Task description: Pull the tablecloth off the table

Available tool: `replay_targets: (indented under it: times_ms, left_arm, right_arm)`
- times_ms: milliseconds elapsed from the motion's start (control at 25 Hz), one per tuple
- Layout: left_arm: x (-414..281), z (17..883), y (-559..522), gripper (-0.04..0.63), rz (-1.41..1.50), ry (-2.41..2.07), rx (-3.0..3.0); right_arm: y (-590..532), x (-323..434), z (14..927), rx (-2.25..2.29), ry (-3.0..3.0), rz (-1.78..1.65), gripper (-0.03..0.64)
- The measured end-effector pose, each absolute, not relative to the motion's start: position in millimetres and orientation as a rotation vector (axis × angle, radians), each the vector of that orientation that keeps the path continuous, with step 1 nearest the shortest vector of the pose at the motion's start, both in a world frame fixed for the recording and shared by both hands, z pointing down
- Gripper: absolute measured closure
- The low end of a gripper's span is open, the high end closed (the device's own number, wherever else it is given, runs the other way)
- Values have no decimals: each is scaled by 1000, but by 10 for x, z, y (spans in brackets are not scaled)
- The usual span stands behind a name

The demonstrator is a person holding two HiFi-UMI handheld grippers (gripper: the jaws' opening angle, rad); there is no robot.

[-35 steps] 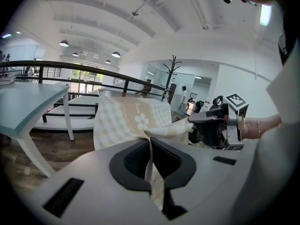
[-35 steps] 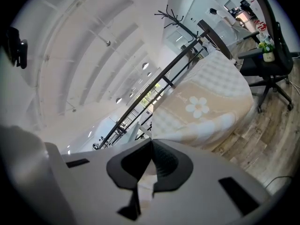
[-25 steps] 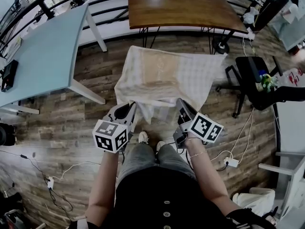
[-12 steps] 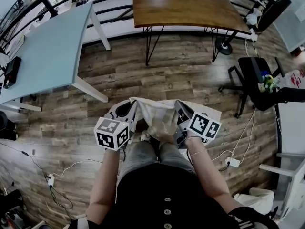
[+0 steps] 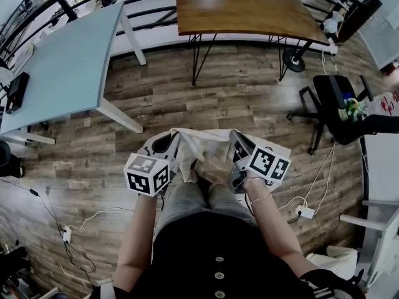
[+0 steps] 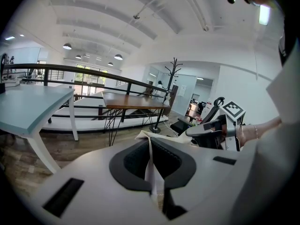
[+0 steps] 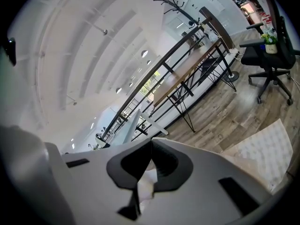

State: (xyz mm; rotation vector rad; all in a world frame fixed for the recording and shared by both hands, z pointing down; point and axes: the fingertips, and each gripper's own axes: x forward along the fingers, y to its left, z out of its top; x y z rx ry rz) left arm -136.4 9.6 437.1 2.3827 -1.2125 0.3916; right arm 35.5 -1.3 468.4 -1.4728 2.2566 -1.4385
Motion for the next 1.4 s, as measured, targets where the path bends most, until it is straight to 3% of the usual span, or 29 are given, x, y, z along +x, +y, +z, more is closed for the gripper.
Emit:
replay_targets:
  times_ms: [1400]
  left_arm:
    - [-1344, 4364, 127, 578, 352, -1211, 2335]
  right_arm:
    - [-22, 354, 4728, -1462, 2305, -1434, 589]
